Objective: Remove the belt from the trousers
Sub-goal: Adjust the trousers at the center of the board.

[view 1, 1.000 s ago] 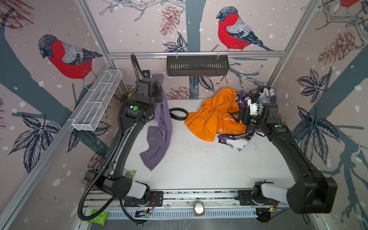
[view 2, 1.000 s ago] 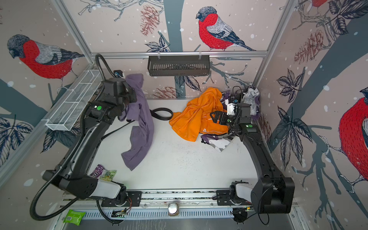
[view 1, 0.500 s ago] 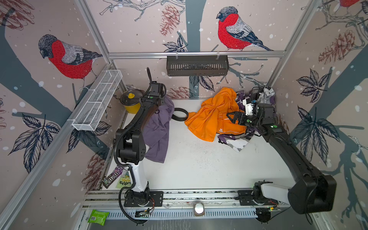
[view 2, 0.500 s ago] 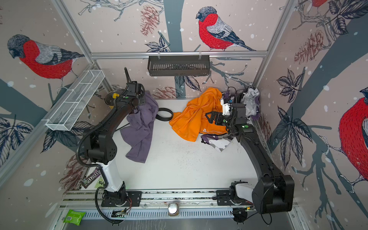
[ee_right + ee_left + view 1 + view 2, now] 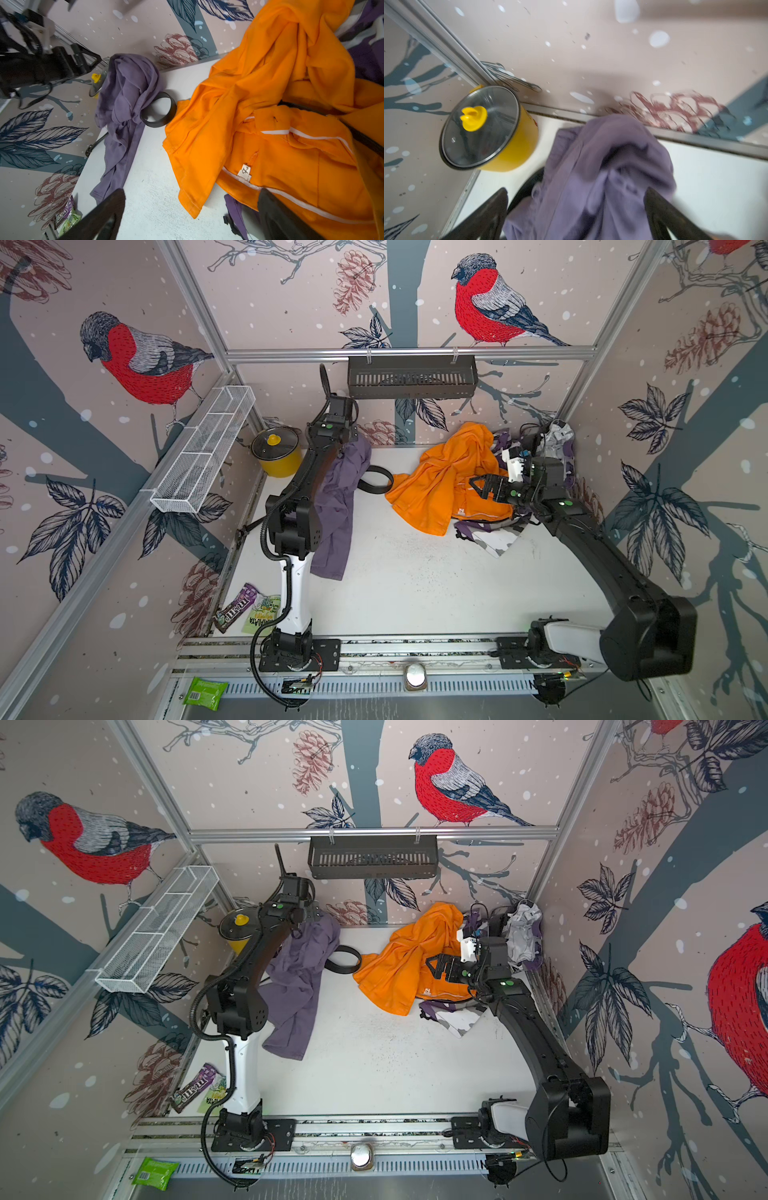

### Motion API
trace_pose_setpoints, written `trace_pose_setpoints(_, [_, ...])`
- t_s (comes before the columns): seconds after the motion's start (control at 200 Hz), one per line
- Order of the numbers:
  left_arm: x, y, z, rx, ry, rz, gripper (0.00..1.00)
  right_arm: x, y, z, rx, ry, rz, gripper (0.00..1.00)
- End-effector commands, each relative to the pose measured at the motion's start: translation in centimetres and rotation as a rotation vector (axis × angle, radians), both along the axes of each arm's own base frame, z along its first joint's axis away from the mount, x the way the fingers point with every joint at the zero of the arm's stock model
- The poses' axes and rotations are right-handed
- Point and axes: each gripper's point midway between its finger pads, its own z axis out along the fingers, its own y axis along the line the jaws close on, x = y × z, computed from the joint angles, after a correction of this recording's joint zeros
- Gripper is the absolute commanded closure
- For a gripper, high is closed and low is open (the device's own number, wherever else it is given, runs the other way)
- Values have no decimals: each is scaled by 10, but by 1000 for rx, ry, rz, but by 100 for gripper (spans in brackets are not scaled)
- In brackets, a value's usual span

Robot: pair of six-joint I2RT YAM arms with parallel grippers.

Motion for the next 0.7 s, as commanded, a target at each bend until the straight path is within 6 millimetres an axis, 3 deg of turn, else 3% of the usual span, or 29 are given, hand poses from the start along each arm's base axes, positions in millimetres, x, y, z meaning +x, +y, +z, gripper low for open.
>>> trace_pose_setpoints(0.0, [-22,-18,1,2,1,-7,0,7,1,-2,-4,-8,-9,1])
trace_pose_setpoints(0.11, [-39,-37,8,-47,-22,-43,0,14,1,-11,-33,0,-21,0])
trace_pose_setpoints(0.25, [-49,-71,-14,-141,20,-186,0,33,-5,-19,-70,7,-58,0])
trace_pose_setpoints(0.37, [-53,-110,-59,-224,102,-305,0,51,-6,-23,-84,11,-75,1])
trace_pose_setpoints(0.52, [-46,-152,-119,-169,204,-386,4,64,4,-17,-75,-5,-66,1])
trace_pose_setpoints(0.595, [-40,-159,-153,-119,260,-372,7,64,10,-16,-77,-6,-57,1])
trace_pose_setpoints(0.6, [-38,-161,-148,-121,249,-371,8,65,10,-16,-78,-5,-58,1])
trace_pose_setpoints(0.605, [-38,-160,-156,-116,266,-365,8,64,10,-16,-79,-4,-57,0])
trace_pose_setpoints(0.695, [-31,-149,-184,-55,323,-283,17,62,13,-17,-80,1,-55,1])
